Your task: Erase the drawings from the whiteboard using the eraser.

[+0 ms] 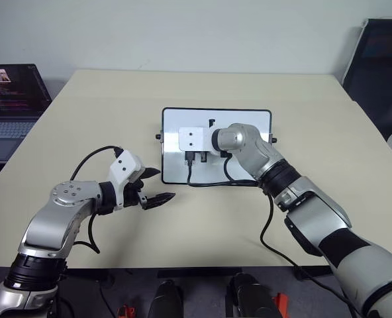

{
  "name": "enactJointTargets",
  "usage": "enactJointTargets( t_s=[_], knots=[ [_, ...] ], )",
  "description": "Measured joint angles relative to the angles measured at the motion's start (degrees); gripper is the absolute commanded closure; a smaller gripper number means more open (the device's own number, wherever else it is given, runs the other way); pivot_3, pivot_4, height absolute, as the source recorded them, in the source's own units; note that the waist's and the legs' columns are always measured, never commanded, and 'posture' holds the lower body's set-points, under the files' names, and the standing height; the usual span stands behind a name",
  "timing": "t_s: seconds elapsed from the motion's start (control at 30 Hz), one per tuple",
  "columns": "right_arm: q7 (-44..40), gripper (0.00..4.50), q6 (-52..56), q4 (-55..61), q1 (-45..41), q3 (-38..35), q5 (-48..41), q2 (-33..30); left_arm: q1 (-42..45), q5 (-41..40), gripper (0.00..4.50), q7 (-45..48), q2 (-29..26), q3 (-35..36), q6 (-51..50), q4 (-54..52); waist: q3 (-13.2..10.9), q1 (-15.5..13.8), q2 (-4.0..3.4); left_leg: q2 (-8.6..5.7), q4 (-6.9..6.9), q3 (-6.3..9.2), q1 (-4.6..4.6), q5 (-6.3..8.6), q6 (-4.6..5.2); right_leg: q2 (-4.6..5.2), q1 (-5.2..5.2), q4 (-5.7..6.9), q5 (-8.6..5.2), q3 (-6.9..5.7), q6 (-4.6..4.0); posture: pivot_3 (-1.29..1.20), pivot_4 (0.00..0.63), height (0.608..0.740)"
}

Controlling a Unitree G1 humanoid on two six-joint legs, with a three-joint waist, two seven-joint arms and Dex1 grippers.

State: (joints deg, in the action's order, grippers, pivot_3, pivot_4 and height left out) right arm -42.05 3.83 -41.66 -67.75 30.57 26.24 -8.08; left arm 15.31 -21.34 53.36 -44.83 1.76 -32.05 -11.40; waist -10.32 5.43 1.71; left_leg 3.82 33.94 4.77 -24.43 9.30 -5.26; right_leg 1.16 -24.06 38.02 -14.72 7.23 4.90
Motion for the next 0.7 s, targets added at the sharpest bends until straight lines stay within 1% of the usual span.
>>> enactJointTargets(
  t_s=[0.07,0.13,0.2,0.3,0.43,0.5,0.63,0.7],
  knots=[
    [1.0,3.36,-0.4,-0.2,0.0,0.0,0.0,0.1,0.1,0.0,0.00,0.0,0.0,0.0,0.0,0.0,0.0,0.0,0.00,0.00,0.00,0.00,0.00,0.00,0.00,0.00,0.00,0.00,0.00,0.00,0.00,0.00,0.150,0.740],
    [5.6,3.36,-1.3,-1.8,-0.4,-0.4,0.0,0.8,0.2,0.0,0.00,0.0,0.1,-0.1,0.0,0.0,0.0,0.1,0.00,0.00,0.00,0.00,0.00,0.00,0.00,0.00,-0.01,0.02,0.00,0.01,0.00,0.00,0.150,0.740],
    [7.7,3.36,-1.8,-3.3,-1.0,-0.7,0.1,1.2,0.2,0.0,0.00,0.0,0.1,-0.2,0.0,0.1,0.0,0.1,0.00,0.00,0.00,0.00,0.00,0.00,0.00,0.00,-0.02,0.02,0.00,0.01,-0.01,0.00,0.150,0.740],
    [6.4,3.36,-1.8,-3.1,-0.9,-0.6,0.0,1.1,0.2,0.0,0.00,0.0,0.1,-0.2,0.0,0.1,0.0,0.1,0.01,0.00,0.01,0.00,0.01,0.00,0.00,0.00,0.00,0.01,0.00,0.01,0.00,0.00,0.150,0.740],
    [1.5,3.36,-1.4,-0.8,0.5,0.1,-0.2,0.8,0.2,0.0,0.00,-0.2,0.2,-0.2,0.0,0.1,0.0,0.1,0.01,0.00,-0.01,0.00,0.01,0.00,0.00,0.00,0.00,0.00,0.00,0.01,0.00,0.00,0.150,0.740],
    [2.3,3.36,-1.5,-0.9,0.6,0.1,-0.2,0.9,0.2,0.0,0.00,-0.2,0.2,-0.2,0.0,0.1,0.0,0.1,0.01,0.00,0.00,0.00,0.01,0.00,0.00,0.00,-0.01,0.01,0.00,0.01,0.00,0.00,0.150,0.740],
    [11.4,3.36,-3.4,-4.8,-1.0,-0.3,0.6,2.2,0.5,0.0,0.00,-0.5,0.6,-0.1,0.0,0.4,0.0,0.1,0.01,0.00,0.00,0.00,0.02,0.00,0.00,0.00,-0.04,0.05,0.04,0.00,-0.07,0.00,0.150,0.740],
    [12.1,3.36,-3.8,-5.6,-1.6,-0.5,0.8,2.1,0.7,0.0,0.00,-0.5,0.5,0.0,0.0,0.5,0.0,0.1,0.01,0.00,0.00,0.00,0.02,0.00,0.00,0.00,-0.01,-0.01,0.04,0.01,-0.06,0.00,0.150,0.740]
  ],
)
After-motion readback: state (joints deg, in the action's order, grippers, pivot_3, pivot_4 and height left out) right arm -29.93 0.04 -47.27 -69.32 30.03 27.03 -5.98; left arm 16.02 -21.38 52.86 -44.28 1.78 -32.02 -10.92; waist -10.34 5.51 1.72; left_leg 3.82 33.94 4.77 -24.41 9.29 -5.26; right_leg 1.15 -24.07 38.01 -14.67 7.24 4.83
